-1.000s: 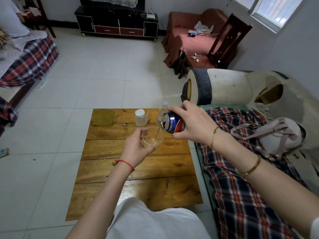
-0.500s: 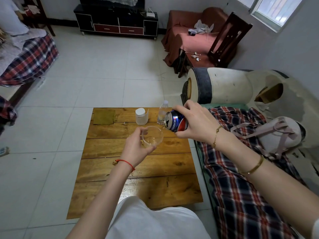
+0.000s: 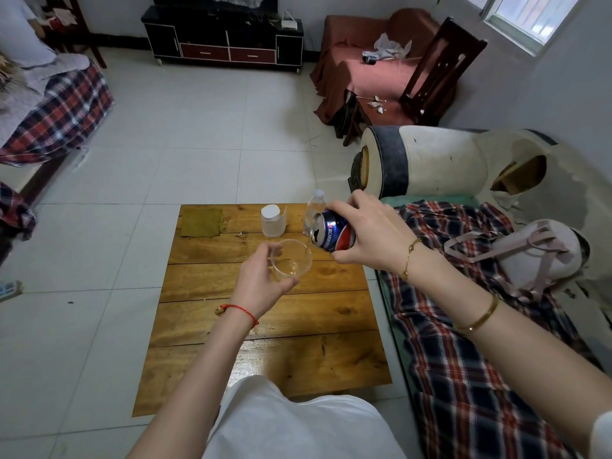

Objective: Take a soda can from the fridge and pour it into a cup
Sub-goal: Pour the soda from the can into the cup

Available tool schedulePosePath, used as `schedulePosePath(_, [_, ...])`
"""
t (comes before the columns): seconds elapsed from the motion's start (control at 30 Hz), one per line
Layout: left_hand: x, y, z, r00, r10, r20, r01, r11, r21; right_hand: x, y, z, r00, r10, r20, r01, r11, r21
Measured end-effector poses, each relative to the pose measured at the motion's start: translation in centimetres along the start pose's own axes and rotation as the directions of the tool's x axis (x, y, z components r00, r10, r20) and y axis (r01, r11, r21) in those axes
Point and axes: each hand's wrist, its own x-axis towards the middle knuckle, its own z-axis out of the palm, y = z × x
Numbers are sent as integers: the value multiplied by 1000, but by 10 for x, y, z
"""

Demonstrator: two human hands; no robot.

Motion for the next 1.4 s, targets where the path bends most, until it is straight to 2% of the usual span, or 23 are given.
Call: schedulePosePath(1.4, [-14, 2, 3, 1000, 6, 2, -6, 1000, -2, -7, -10, -8, 1000, -23, -2, 23, 997, -73])
